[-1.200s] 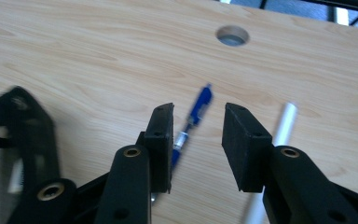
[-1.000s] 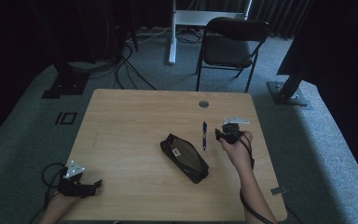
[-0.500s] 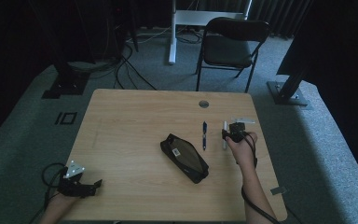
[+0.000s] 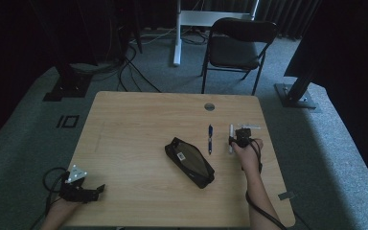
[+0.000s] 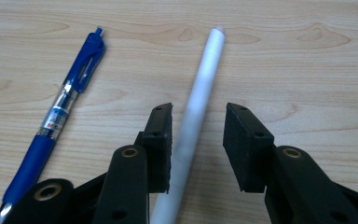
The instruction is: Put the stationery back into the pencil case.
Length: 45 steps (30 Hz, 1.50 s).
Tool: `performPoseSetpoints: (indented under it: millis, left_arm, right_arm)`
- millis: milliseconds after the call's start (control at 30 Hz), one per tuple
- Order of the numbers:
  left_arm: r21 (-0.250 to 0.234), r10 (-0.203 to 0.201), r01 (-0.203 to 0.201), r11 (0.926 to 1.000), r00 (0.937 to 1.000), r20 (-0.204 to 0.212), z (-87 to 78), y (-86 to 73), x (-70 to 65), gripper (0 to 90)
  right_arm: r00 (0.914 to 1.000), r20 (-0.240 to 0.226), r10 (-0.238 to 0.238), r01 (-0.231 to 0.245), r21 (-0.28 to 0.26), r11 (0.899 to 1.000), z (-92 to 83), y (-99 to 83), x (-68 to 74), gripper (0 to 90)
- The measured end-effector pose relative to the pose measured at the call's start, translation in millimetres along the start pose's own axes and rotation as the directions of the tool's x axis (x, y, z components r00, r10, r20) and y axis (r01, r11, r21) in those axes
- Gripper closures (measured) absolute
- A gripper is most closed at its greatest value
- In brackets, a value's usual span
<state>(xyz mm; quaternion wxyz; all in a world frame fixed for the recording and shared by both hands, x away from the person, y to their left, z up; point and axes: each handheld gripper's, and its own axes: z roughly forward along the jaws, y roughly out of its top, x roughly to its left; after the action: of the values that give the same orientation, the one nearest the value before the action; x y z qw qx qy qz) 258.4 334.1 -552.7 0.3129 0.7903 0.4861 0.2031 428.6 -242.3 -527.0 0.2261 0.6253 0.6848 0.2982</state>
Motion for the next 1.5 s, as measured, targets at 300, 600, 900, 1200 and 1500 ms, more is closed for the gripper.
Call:
performPoseSetpoints:
  millis: [300,600,900,1200,1500]
  left_arm:
    - [0.000,0.000,0.000,1.0000,1.0000,0.000,0.0,0.0,0.0,0.2]
    - [0.000,0.001,-0.001,1.0000,1.0000,0.000,0.0,0.0,0.0,0.1]
    - [0.000,0.001,-0.001,1.0000,1.0000,0.000,0.0,0.0,0.0,0.2]
    - [0.000,0.000,0.000,1.0000,1.0000,0.000,0.0,0.0,0.0,0.2]
    - [0.000,0.000,0.000,1.0000,1.0000,0.000,0.0,0.0,0.0,0.2]
  right_arm:
    - [0.9997,-0.003,0.023,-0.023,0.030,0.999,10.7,-2.6,1.2,66.7]
    - [0.9996,0.025,-0.012,0.011,0.050,0.999,11.0,-2.0,2.4,70.3]
    - [0.9989,0.047,0.008,-0.010,0.042,0.999,9.5,-4.0,0.8,78.1]
    - [0.9984,0.037,0.043,-0.043,0.006,0.999,1.5,-3.5,-6.2,78.2]
    - [0.9994,-0.007,0.035,-0.035,-0.014,0.999,-15.3,3.8,-5.1,78.2]
